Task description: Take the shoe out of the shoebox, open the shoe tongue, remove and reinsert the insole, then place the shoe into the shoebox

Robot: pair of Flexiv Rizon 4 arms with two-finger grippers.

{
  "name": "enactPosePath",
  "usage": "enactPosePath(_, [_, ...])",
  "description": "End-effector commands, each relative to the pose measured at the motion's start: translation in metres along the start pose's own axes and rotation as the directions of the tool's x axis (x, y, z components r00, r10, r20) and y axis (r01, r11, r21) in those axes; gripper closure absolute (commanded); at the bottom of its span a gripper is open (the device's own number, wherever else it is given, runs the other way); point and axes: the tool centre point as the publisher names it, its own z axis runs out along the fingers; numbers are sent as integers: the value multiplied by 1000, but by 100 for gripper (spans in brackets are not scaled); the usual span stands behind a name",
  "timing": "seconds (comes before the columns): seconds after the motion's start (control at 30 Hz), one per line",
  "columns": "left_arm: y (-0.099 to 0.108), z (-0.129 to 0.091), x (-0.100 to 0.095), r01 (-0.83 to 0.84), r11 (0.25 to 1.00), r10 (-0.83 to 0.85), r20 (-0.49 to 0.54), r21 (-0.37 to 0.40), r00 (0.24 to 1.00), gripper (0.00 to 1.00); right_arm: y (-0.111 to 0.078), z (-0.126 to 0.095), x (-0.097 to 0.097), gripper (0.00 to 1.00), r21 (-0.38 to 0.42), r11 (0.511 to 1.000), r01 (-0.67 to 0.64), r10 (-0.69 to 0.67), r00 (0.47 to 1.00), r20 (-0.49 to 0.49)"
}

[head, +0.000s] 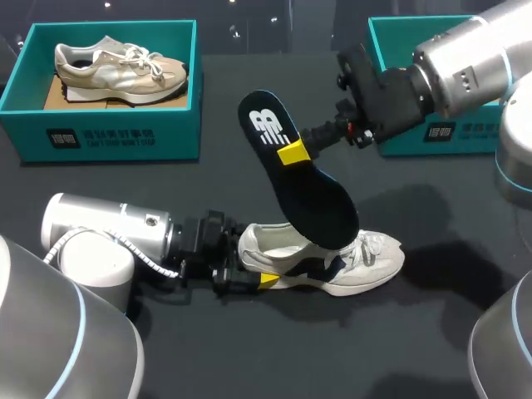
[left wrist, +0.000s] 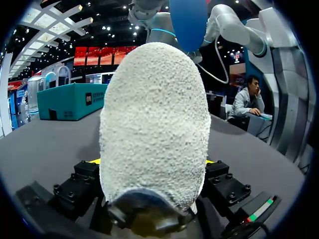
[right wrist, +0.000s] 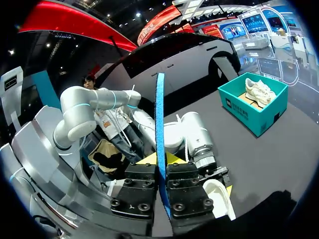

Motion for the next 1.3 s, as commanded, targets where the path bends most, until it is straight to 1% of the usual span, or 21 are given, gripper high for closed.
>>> enactPosePath(0.03, [1,1,0,0,1000,0,1,-1,1000,100,-7,-19,17,100,-103,994,-42,45,999,27])
enactPosePath(0.07, [1,1,0,0,1000,0,1,-1,1000,100,-7,-24,23,100,-127,991,-51,55,998,26])
enactPosePath(0.1, [1,1,0,0,1000,0,1,-1,1000,100,-7,-29,29,100,-169,984,-55,56,998,3])
enactPosePath(0.13, [1,1,0,0,1000,0,1,-1,1000,100,-8,-32,33,100,-214,974,-80,79,997,-15])
enactPosePath(0.17, [1,1,0,0,1000,0,1,-1,1000,100,-9,-37,38,100,-276,953,-128,123,992,-37])
enactPosePath(0.2, [1,1,0,0,1000,0,1,-1,1000,100,-9,-39,42,100,-269,953,-142,138,990,-34])
enactPosePath(0.23, [1,1,0,0,1000,0,1,-1,1000,100,-8,-38,48,100,-265,952,-154,161,987,4])
enactPosePath(0.6, [1,1,0,0,1000,0,1,-1,1000,100,-8,-38,48,100,-265,952,-154,161,987,4])
enactPosePath(0.73, [1,1,0,0,1000,0,1,-1,1000,100,-12,-42,53,100,-280,951,-129,140,990,20])
enactPosePath(0.93, [1,1,0,0,1000,0,1,-1,1000,100,-18,-50,62,100,-307,948,-88,95,995,8])
enactPosePath(1.3, [1,1,0,0,1000,0,1,-1,1000,100,-30,-60,74,100,-325,940,-103,125,991,46])
